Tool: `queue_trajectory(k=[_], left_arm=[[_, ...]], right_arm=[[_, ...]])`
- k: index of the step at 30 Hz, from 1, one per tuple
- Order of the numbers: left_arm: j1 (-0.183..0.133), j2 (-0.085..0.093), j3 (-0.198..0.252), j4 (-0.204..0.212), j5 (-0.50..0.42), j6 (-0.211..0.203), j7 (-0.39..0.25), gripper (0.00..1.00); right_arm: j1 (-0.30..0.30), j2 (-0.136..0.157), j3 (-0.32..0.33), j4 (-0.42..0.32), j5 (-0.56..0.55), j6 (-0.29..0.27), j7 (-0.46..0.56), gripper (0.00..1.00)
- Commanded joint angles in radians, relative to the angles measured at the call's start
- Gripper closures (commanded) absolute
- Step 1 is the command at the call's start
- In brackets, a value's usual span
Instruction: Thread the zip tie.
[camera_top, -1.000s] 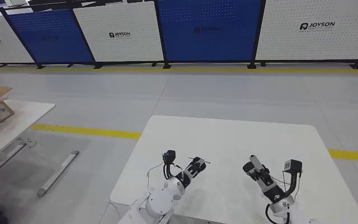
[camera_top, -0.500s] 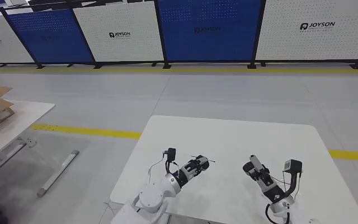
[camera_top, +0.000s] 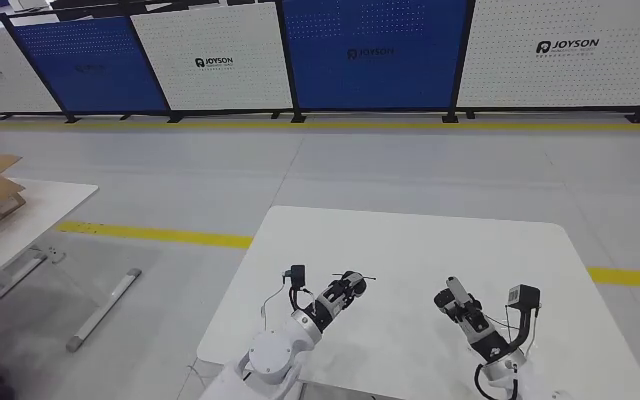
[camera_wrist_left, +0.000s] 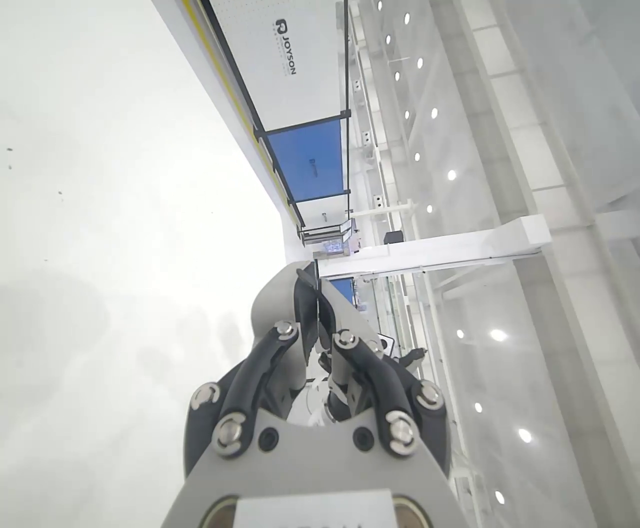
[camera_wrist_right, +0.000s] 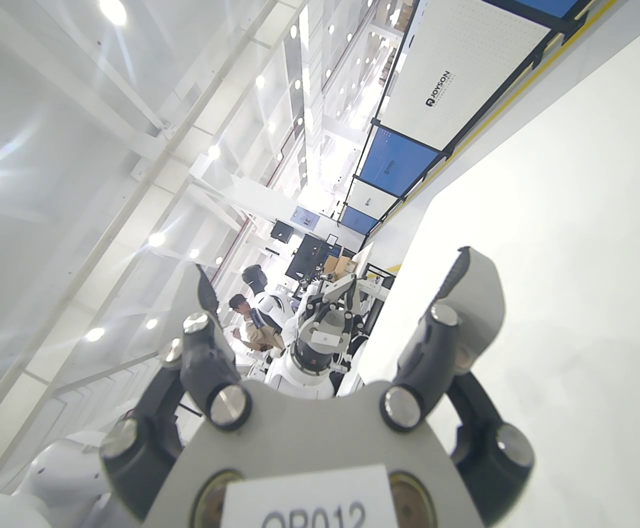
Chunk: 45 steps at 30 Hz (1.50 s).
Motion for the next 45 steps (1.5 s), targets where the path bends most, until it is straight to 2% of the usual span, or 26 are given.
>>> queue_trajectory(k=[1,6,10,13,15,28,32,34,38,41,45], left_arm=[[0.000,0.000,0.000,0.000,0.000,0.000,0.000,1.00],[0.000,0.000,0.000,0.000,0.000,0.000,0.000,1.00],[0.000,0.000,0.000,0.000,0.000,0.000,0.000,1.00],[0.000,0.000,0.000,0.000,0.000,0.000,0.000,1.00],[0.000,0.000,0.000,0.000,0.000,0.000,0.000,1.00],[0.000,0.000,0.000,0.000,0.000,0.000,0.000,1.00],[0.000,0.000,0.000,0.000,0.000,0.000,0.000,1.00],[0.000,0.000,0.000,0.000,0.000,0.000,0.000,1.00],[0.000,0.000,0.000,0.000,0.000,0.000,0.000,1.00],[0.000,0.000,0.000,0.000,0.000,0.000,0.000,1.00],[0.000,0.000,0.000,0.000,0.000,0.000,0.000,1.00]], right_arm=[[0.000,0.000,0.000,-0.001,-0.003,0.001,0.000,0.00],[0.019,0.013,0.034,-0.017,-0.148,0.068,0.090,0.00],[0.018,0.028,0.115,-0.036,-0.196,0.129,0.162,0.00],[0.006,0.038,0.174,-0.040,-0.190,0.164,0.207,0.00],[0.003,0.042,0.203,-0.044,-0.211,0.200,0.212,0.00],[0.002,0.042,0.208,-0.045,-0.213,0.206,0.203,0.00],[0.027,0.054,0.262,-0.068,-0.290,0.287,0.273,0.00],[0.034,0.064,0.301,-0.097,-0.359,0.343,0.325,0.00],[0.053,0.080,0.334,-0.130,-0.503,0.433,0.434,0.00],[0.079,0.087,0.333,-0.128,-0.574,0.455,0.500,0.00],[0.088,0.087,0.336,-0.127,-0.571,0.451,0.484,0.00]])
